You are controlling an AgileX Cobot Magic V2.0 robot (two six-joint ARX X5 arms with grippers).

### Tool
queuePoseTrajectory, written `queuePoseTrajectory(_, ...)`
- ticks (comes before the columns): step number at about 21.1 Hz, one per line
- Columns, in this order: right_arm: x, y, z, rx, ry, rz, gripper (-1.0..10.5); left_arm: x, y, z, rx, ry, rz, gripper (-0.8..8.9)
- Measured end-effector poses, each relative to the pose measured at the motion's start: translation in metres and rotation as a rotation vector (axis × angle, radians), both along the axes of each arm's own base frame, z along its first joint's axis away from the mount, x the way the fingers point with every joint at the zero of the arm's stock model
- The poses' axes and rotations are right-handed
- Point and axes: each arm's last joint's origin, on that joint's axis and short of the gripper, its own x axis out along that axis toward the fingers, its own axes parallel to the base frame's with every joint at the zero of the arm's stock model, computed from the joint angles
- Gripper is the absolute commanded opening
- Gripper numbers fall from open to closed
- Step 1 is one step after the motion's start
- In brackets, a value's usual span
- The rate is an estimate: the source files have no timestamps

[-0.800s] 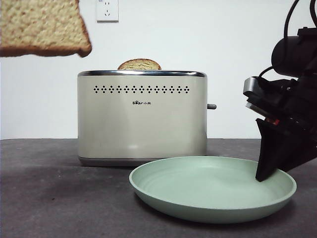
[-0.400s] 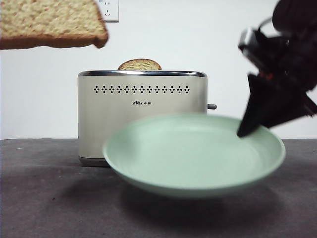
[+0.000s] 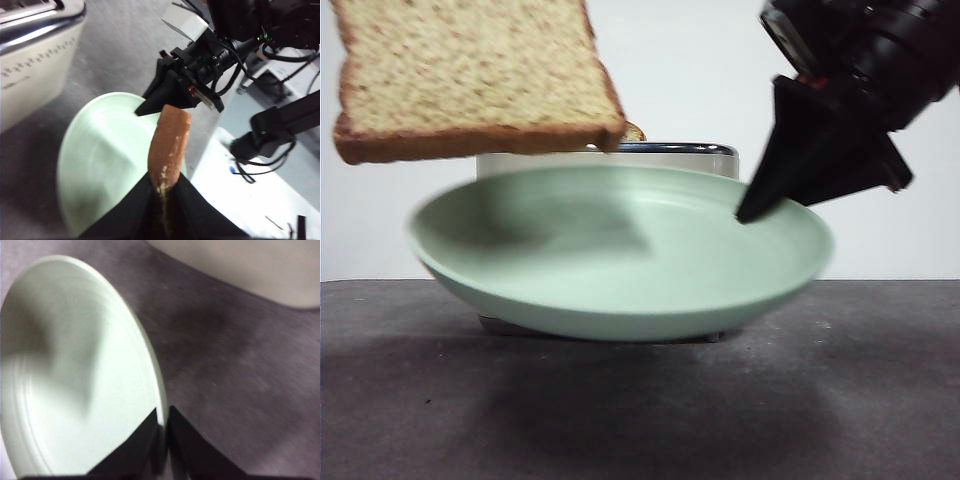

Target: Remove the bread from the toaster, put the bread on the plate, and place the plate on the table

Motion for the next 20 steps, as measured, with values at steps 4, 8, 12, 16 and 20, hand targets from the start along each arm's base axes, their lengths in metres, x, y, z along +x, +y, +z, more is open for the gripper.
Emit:
queuePoseTrajectory(4, -0.002, 0.012, 0.005, 0.046, -0.033, 0.016, 0.0, 0.024, -0.014, -0.018, -0.024, 0.095, -0.077, 0.06)
queuePoseTrajectory(8, -0.003, 0.017, 0.006, 0.071, -0.028, 0.014, 0.0, 0.047, -0.031, -0.042, -0.002, 0.179, -0.111, 0.06)
queuePoseTrajectory(12, -0.004, 0.018, 0.006, 0.071, -0.024, 0.013, 0.0, 0.064, -0.040, -0.065, 0.028, 0.260, -0.116, 1.45)
queuePoseTrajectory(16, -0.004, 0.018, 0.006, 0.069, -0.021, 0.007, 0.0, 0.068, -0.044, -0.071, 0.034, 0.277, -0.125, 2.91)
queuePoseTrajectory(20, -0.005, 0.018, 0.005, 0.063, -0.010, 0.004, 0.0, 0.070, -0.045, -0.065, 0.026, 0.249, -0.125, 2.91)
